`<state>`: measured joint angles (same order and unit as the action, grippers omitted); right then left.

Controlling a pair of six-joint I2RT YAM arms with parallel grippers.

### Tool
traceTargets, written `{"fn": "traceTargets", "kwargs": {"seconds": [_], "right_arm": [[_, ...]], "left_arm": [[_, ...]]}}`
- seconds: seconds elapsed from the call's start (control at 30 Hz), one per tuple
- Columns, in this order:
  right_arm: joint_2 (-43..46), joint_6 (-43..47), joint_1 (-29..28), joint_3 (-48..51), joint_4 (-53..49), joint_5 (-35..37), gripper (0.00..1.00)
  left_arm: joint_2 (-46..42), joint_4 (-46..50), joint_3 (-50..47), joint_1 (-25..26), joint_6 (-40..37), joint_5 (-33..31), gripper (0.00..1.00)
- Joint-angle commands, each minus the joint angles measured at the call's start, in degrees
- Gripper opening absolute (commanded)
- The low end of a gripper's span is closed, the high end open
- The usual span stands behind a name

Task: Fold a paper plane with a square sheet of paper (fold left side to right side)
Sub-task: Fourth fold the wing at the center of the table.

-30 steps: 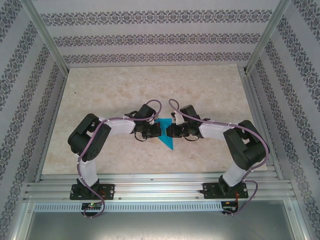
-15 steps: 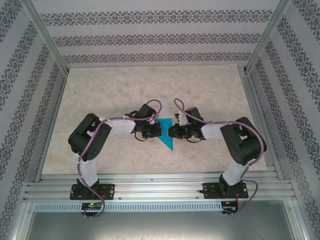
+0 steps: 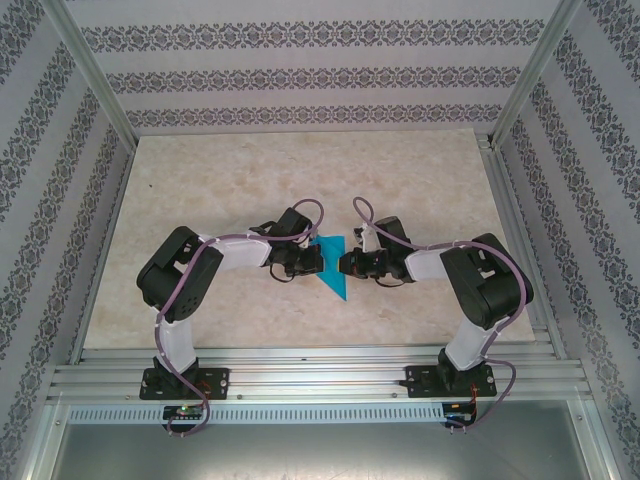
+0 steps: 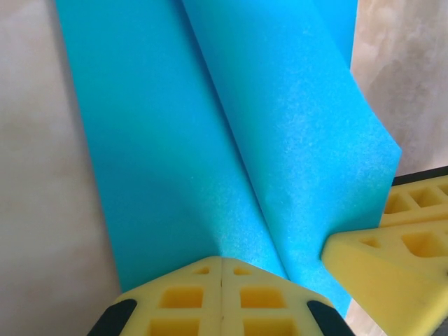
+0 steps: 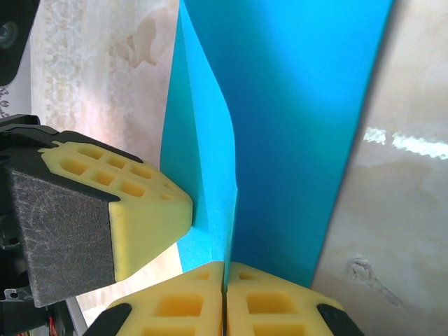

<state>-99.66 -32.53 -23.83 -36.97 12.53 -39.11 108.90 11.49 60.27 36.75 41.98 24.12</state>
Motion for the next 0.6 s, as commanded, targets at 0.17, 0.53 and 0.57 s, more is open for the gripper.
{"fn": "traceTargets", "kwargs": {"seconds": [0.17, 0.53, 0.57], "right_arm": [[-0.9, -0.2, 0.5, 1.4, 1.4, 0.3, 0.09], [-1.4, -0.6, 1.5, 0.2, 0.3, 1.1, 0.09], [-1.3, -0.7, 1.5, 0.0, 0.3, 0.9, 0.09]], "left_arm": [[2.0, 1.7, 0.6, -0.4, -1.6, -1.6, 0.05], [-0.5, 4.7, 3.1, -0.4, -3.3, -1.9, 0.07], [-0.2, 4.6, 3.1, -0.4, -3.3, -1.7, 0.07]]}}
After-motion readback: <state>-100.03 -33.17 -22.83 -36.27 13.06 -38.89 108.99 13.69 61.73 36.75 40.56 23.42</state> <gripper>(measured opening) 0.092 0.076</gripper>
